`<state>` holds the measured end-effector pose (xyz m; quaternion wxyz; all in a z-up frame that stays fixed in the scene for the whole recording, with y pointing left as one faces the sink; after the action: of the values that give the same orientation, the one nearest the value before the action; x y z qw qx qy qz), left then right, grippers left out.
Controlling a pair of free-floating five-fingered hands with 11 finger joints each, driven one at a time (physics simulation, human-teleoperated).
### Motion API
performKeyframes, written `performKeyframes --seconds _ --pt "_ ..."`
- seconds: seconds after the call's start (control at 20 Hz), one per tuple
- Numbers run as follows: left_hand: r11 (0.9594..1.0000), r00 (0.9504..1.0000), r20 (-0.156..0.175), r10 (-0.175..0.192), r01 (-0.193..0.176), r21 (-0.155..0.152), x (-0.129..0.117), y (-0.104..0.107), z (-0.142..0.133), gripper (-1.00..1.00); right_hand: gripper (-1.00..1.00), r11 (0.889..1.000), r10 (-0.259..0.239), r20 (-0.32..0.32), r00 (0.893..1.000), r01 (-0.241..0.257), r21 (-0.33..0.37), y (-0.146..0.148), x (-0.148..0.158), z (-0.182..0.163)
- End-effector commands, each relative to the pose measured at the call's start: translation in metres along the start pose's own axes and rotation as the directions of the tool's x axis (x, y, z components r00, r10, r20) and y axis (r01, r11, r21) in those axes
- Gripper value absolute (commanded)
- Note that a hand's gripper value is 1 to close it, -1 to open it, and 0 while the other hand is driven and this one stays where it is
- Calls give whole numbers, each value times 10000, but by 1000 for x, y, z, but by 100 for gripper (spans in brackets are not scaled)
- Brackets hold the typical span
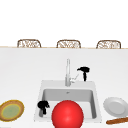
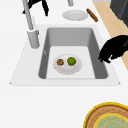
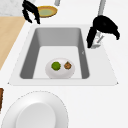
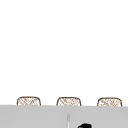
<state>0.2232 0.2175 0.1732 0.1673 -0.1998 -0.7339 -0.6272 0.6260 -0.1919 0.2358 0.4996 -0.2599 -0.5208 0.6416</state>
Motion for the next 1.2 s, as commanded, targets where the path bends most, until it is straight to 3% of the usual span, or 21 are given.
performKeyframes --seconds 0.0,0.55,1.15 --pt "10000 10000 0 0 0 0 0 0 0 0 -100 9998 -155 -433 9989 151 -90 7 -1 22" --pt "10000 10000 0 0 0 0 0 0 0 0 -100 9993 137 -867 9961 -106 357 31 4 91" --pt "10000 10000 0 0 0 0 0 0 0 0 -100 9936 790 -1117 9906 -692 893 66 37 169"
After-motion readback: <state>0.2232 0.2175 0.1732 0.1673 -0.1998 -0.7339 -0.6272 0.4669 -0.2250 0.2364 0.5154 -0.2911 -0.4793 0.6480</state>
